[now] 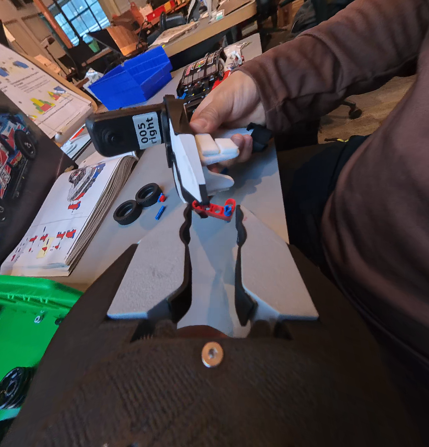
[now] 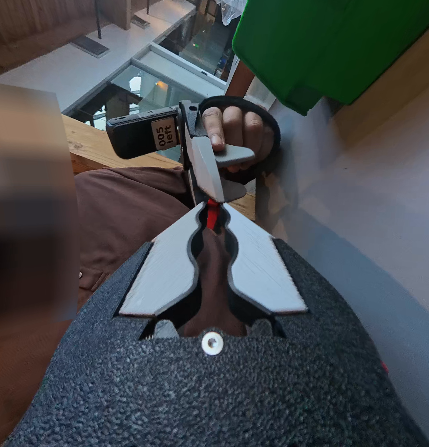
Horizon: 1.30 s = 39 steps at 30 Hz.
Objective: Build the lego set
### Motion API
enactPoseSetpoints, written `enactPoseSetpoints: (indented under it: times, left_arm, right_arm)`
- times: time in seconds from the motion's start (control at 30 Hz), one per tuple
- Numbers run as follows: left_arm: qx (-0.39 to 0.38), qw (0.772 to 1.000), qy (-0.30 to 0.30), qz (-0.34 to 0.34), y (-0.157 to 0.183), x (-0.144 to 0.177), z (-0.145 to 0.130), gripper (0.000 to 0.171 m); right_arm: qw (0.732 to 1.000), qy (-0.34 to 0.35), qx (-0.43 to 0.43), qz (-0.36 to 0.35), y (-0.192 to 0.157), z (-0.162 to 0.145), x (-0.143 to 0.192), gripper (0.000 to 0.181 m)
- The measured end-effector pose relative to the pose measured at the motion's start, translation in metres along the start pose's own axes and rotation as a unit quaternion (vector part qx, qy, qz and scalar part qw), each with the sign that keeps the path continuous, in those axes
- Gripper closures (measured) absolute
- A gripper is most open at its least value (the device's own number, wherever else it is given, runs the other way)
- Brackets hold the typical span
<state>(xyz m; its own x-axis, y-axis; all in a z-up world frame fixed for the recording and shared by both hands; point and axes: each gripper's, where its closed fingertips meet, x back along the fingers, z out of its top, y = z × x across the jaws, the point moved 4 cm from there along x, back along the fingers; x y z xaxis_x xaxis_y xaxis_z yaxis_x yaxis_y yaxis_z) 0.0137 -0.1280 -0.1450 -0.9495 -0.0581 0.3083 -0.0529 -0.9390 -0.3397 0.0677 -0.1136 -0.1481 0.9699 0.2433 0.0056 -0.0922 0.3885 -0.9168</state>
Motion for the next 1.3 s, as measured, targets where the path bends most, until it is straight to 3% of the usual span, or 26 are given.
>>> enactPoseSetpoints:
  times: [0.2, 0.27, 0.33, 0.4, 0.5, 0.63, 0.77, 1.0, 1.13, 1.3]
  left_arm:
    - [-0.004, 1.000, 0.027, -0.008, 0.000, 0.003, 0.005, 0.140]
    - [-0.001, 1.000, 0.012, 0.004, -0.003, 0.001, 0.002, 0.140]
    - [0.026, 0.999, -0.031, 0.012, -0.006, -0.004, -0.006, 0.140]
    - [0.079, 0.992, -0.096, 0.001, -0.008, -0.010, -0.019, 0.140]
    - [0.129, 0.978, -0.161, 0.000, -0.011, -0.015, -0.032, 0.140]
    - [0.118, 0.969, -0.215, 0.009, -0.011, -0.026, -0.042, 0.140]
    - [0.113, 0.969, -0.222, -0.001, -0.007, -0.032, -0.046, 0.141]
    - [0.111, 0.970, -0.218, -0.012, -0.004, -0.029, -0.046, 0.141]
    - [0.130, 0.967, -0.218, -0.028, -0.004, -0.027, -0.047, 0.140]
    - [0.135, 0.966, -0.218, -0.035, -0.003, -0.026, -0.047, 0.141]
  right_arm:
    - [1.000, 0.009, -0.006, 0.003, -0.002, 0.002, 0.000, 0.173]
    - [0.999, 0.013, 0.001, -0.051, 0.003, 0.004, 0.005, 0.171]
    - [0.988, 0.012, 0.026, -0.150, 0.007, 0.005, 0.016, 0.165]
    - [0.968, 0.002, 0.080, -0.238, -0.001, 0.004, 0.029, 0.165]
    - [0.914, -0.009, 0.162, -0.372, -0.010, 0.004, 0.053, 0.170]
    - [0.845, -0.042, 0.214, -0.488, -0.002, -0.006, 0.080, 0.175]
    - [0.837, -0.066, 0.206, -0.503, 0.011, -0.021, 0.083, 0.178]
    - [0.876, -0.060, 0.226, -0.421, 0.013, -0.027, 0.042, 0.177]
    - [0.860, -0.090, 0.233, -0.445, 0.025, -0.028, 0.040, 0.176]
    - [0.815, -0.087, 0.261, -0.510, 0.019, -0.021, 0.066, 0.175]
